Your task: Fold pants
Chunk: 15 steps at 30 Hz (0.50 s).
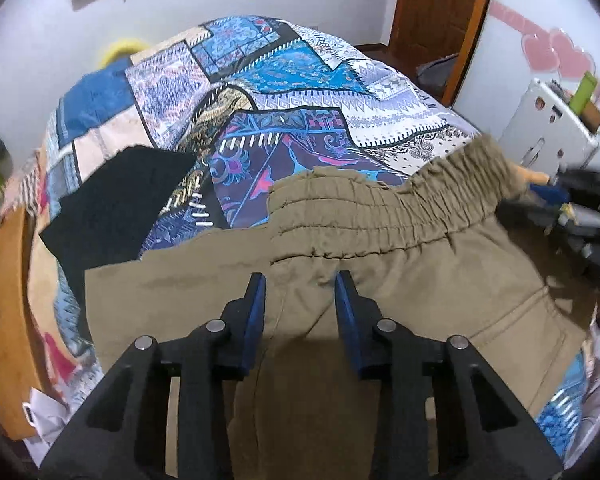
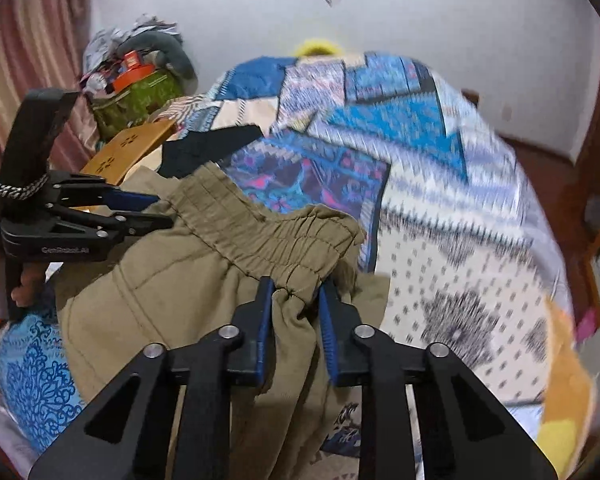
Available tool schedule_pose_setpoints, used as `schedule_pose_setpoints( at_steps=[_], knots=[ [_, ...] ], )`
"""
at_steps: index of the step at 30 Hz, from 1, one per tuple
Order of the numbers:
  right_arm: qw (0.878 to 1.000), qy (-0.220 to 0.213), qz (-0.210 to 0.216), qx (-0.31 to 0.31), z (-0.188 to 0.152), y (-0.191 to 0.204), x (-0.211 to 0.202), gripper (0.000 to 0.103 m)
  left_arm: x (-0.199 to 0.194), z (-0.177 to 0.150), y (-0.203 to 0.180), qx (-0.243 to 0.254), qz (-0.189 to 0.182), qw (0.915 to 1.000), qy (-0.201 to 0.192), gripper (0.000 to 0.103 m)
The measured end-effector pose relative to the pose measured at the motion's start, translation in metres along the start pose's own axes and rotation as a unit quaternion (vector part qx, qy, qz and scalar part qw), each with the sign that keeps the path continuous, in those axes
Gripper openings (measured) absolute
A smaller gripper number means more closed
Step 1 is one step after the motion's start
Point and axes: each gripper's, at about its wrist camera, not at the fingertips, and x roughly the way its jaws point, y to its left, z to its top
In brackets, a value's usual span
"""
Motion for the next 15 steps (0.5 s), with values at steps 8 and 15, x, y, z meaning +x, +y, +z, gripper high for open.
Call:
schedule_pose_setpoints(
  at_steps=[8,15],
  knots=[
    [0.999,0.044,-0.018,-0.021,0.017,-0.011,0.037,0.016,0.005,0.0,0.013,-0.028,0.006,0.9996,0.001,0.034],
    [0.993,0.084,0.038,0.073,0.013,-0.04,0.053,0.018,-0.001,-0.001,0.021,-0.035,0.005,0.9994,0.006,0.04]
  ],
)
